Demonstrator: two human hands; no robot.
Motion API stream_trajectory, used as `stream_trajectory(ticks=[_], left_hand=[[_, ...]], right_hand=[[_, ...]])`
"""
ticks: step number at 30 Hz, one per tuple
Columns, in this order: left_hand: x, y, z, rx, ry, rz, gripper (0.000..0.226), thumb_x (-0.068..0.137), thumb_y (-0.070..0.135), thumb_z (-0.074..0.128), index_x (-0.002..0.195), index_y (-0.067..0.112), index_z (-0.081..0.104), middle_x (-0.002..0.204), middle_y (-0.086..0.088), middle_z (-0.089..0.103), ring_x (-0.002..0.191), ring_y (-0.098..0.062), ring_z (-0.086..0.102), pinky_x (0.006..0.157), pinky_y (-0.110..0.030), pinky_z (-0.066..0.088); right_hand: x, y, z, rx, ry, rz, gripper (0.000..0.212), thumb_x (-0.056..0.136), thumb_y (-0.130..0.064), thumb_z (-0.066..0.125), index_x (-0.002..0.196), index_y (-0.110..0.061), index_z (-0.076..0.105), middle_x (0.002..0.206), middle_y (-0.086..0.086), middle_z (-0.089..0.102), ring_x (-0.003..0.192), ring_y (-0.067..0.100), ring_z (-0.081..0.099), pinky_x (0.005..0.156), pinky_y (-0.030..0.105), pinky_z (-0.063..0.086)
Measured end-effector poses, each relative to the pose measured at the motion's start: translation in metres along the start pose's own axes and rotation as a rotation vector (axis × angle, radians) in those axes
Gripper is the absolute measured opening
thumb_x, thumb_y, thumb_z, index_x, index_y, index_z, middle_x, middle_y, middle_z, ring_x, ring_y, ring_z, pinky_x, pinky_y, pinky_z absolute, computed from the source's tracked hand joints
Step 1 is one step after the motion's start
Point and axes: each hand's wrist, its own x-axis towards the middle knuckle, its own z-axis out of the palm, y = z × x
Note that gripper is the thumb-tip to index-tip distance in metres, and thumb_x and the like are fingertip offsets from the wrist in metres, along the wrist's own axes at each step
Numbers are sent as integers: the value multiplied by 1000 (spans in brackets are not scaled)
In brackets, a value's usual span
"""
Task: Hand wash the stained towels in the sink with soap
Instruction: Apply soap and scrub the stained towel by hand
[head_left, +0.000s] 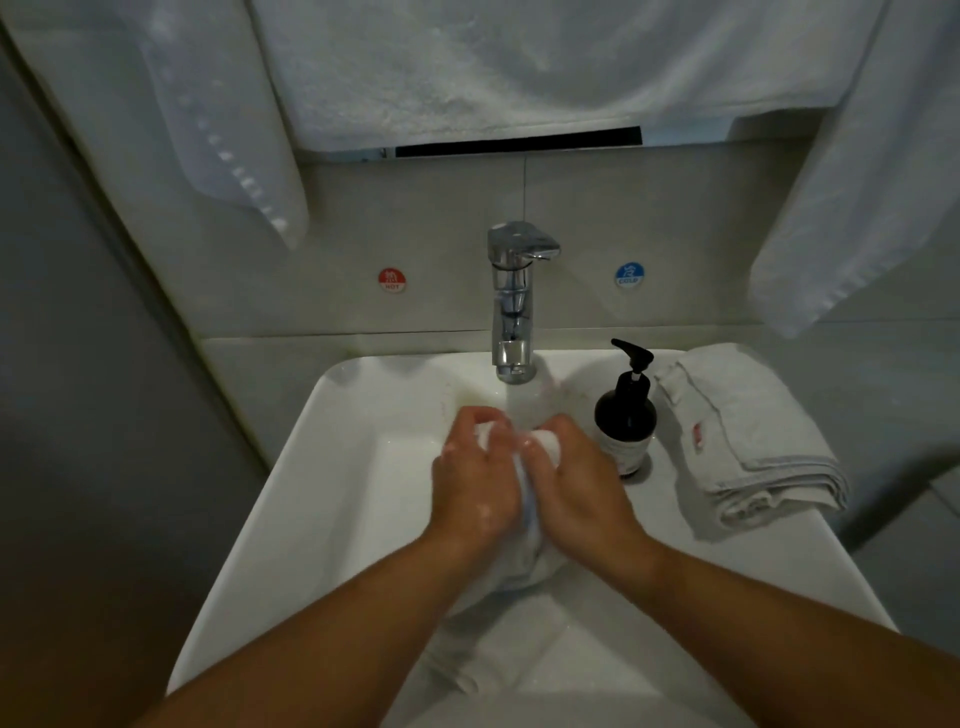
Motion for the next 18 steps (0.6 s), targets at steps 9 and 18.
stream_trajectory(ticks=[9,18], left_hand=[[-8,9,3,11,-56,-84,16,105,40,47,107,26,54,95,6,66,89,-15,66,77,-28,54],[-17,31,-2,44,-106,-124,23,106,45,41,114,25,49,105,4,60,93,-15,60,91,-33,50]], right_hand=[[5,-5,-6,-3,39,-38,13,103,-36,50,99,-30,60,84,-15,63,81,5,62,63,3,39],[16,-4,-7,24,49,56,21,105,-43,45,102,-27,58,90,-11,63,90,12,64,70,23,47]])
